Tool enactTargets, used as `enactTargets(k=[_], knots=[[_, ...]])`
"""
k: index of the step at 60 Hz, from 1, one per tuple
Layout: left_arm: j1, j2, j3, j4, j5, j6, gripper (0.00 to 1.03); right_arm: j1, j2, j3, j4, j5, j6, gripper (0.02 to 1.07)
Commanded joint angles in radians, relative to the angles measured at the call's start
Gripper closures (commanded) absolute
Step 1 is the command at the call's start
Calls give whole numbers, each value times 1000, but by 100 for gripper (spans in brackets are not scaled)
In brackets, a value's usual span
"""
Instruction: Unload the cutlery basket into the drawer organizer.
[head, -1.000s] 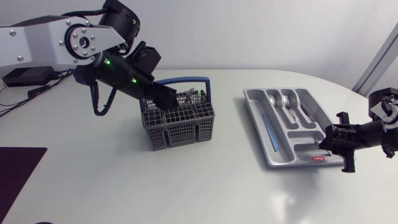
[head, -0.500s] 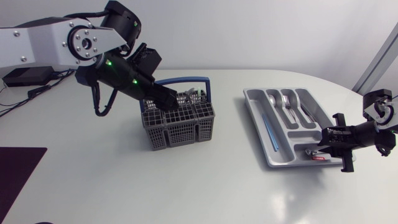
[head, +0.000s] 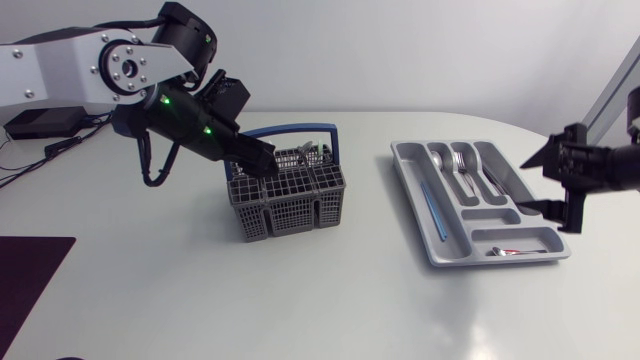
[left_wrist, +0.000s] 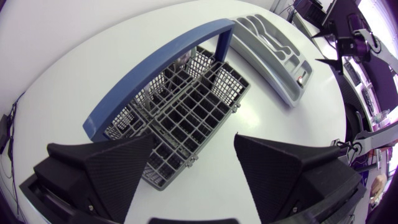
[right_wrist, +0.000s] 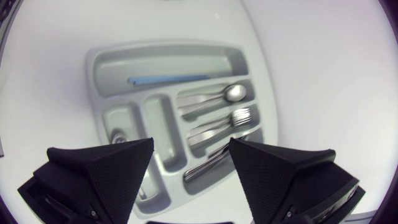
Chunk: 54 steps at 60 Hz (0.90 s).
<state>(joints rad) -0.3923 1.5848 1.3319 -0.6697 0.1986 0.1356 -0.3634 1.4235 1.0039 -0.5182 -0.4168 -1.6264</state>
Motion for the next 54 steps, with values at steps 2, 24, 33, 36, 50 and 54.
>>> enactTargets(k=[2,24,33,36,50,54], knots=[[15,-37,-39,-19,-8,2,14,101,-26,88,-46,-57,226,7],[72,-124,-131,-25,-36,2,47,440,189,272,164,-85,862,90],[102,-134,-168,-24,-36,7,73,508,334,397,159,-96,967,91],[104,-134,-175,-24,-36,9,79,521,377,441,155,-112,996,91],[107,-101,-206,2,-36,15,88,578,580,690,57,-208,1120,92],[122,-86,-212,5,-36,15,89,592,634,766,9,-241,1145,92]])
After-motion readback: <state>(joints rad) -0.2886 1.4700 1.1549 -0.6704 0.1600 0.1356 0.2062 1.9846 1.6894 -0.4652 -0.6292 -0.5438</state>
